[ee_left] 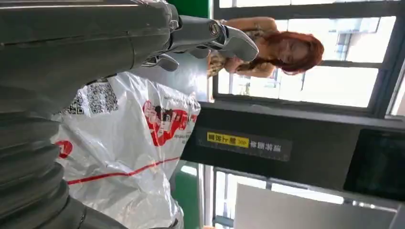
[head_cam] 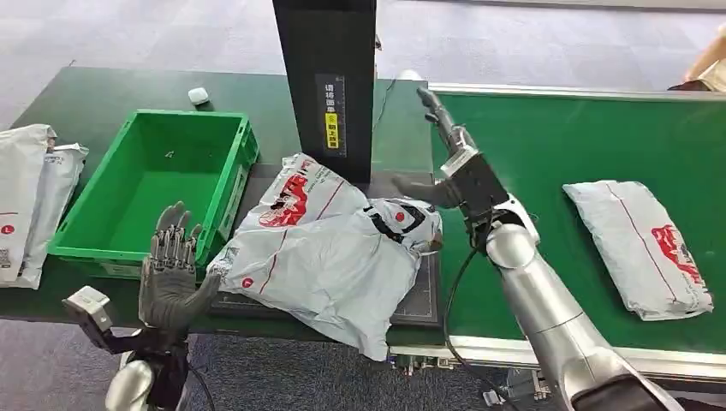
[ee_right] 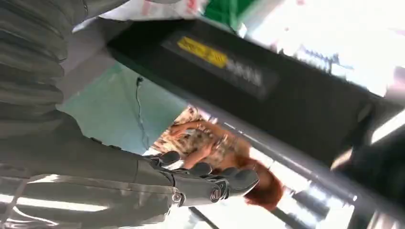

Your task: Moved the parcel from conveyor to table for the left to box.

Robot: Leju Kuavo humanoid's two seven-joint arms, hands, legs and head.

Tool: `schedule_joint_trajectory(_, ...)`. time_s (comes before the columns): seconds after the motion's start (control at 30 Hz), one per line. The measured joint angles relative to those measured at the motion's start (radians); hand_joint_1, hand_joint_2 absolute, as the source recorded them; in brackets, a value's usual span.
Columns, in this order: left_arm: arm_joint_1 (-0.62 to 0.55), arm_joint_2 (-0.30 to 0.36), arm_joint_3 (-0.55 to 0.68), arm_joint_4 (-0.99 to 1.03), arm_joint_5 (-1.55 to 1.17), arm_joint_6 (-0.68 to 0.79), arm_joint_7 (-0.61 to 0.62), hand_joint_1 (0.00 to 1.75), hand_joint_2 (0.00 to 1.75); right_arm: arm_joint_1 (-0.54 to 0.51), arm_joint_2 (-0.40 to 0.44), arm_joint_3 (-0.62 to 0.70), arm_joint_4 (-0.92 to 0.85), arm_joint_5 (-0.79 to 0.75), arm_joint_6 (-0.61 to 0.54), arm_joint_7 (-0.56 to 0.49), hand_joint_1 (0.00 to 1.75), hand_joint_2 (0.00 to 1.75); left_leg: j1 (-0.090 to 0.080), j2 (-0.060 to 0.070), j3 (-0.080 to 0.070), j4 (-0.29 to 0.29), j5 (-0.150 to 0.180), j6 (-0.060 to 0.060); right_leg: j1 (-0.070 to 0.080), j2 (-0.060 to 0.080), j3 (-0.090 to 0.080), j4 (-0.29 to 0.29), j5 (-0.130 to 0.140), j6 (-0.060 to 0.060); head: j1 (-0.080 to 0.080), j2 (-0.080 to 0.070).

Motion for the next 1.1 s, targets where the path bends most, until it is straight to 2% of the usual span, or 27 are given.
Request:
schedule_joint_trajectory(0.07, 0.013, -0.008, 0.000, -0.021, -0.008, 0.010, 0.005, 0.00, 1.75, 0.020, 0.021, -0.071, -0.007, -0.081, -0.043, 0.025, 0.00, 1.75, 0.000, 0.000, 0.000, 0.000, 0.000, 0.000, 0.000, 0.000, 0.000, 0.000, 0.000, 0.000, 0.000, 0.000)
schedule_joint_trajectory(0.17, 0.013, -0.017, 0.002, -0.048, -0.004, 0.008, 0.028, 0.00, 1.75, 0.095, 0.050, -0.150, -0.039, -0.104, -0.124, 0.038, 0.00, 1.75, 0.000, -0.002, -0.001, 0.000, 0.000, 0.001, 0.000, -0.002, 0.001, 0.000, -0.001, 0.001, 0.001, 0.000)
schedule_joint_trajectory(0.27, 0.012, -0.024, 0.003, -0.063, -0.003, 0.007, 0.037, 0.00, 1.75, 0.158, 0.071, -0.204, -0.063, -0.101, -0.146, 0.039, 0.00, 1.75, 0.000, 0.000, -0.001, 0.000, -0.002, 0.000, 0.000, 0.001, 0.000, 0.000, -0.001, 0.001, 0.000, 0.000)
schedule_joint_trajectory(0.8, 0.009, -0.034, 0.005, -0.072, -0.002, 0.005, 0.044, 0.00, 1.75, 0.198, 0.099, -0.261, -0.092, -0.095, -0.155, 0.039, 0.00, 1.75, 0.000, 0.002, 0.000, 0.000, -0.002, 0.000, 0.000, 0.002, 0.000, 0.000, -0.001, 0.001, 0.000, 0.000)
schedule_joint_trajectory(0.83, -0.008, -0.044, 0.007, -0.072, 0.017, -0.016, 0.051, 0.00, 1.75, 0.274, 0.133, -0.300, -0.141, -0.043, -0.251, 0.032, 0.00, 1.75, 0.000, 0.000, 0.000, 0.000, -0.002, 0.000, 0.000, 0.000, 0.001, -0.001, -0.002, 0.002, 0.000, 0.000)
schedule_joint_trajectory(0.87, -0.062, -0.052, 0.008, -0.066, 0.019, -0.033, 0.067, 0.00, 1.75, 0.408, 0.176, -0.347, -0.226, 0.026, -0.267, 0.033, 0.00, 1.75, 0.000, 0.000, 0.000, 0.000, -0.003, 0.001, 0.000, 0.001, 0.000, -0.001, -0.002, 0.002, 0.000, 0.000)
schedule_joint_trajectory(0.9, -0.086, -0.058, 0.008, -0.061, 0.017, -0.041, 0.074, 0.00, 1.75, 0.441, 0.189, -0.368, -0.253, 0.056, -0.251, 0.045, 0.00, 1.75, 0.000, 0.001, 0.000, 0.000, -0.003, 0.000, 0.000, 0.002, 0.000, -0.001, -0.002, 0.002, 0.000, 0.000)
schedule_joint_trajectory(1.0, -0.121, -0.073, 0.006, -0.045, 0.001, -0.048, 0.092, 0.00, 1.75, 0.478, 0.213, -0.395, -0.287, 0.111, -0.213, 0.082, 0.00, 1.75, 0.000, 0.002, 0.000, 0.000, -0.004, 0.001, 0.000, 0.003, 0.000, -0.001, -0.002, 0.002, 0.000, 0.000)
schedule_joint_trajectory(1.1, -0.212, -0.066, -0.074, 0.019, -0.295, 0.137, 0.227, 0.00, 1.75, 0.493, 0.228, -0.406, -0.294, 0.174, -0.136, 0.149, 0.00, 1.75, 0.000, 0.001, 0.000, 0.000, -0.002, 0.003, 0.000, 0.000, 0.000, -0.001, -0.002, 0.002, 0.000, 0.000)
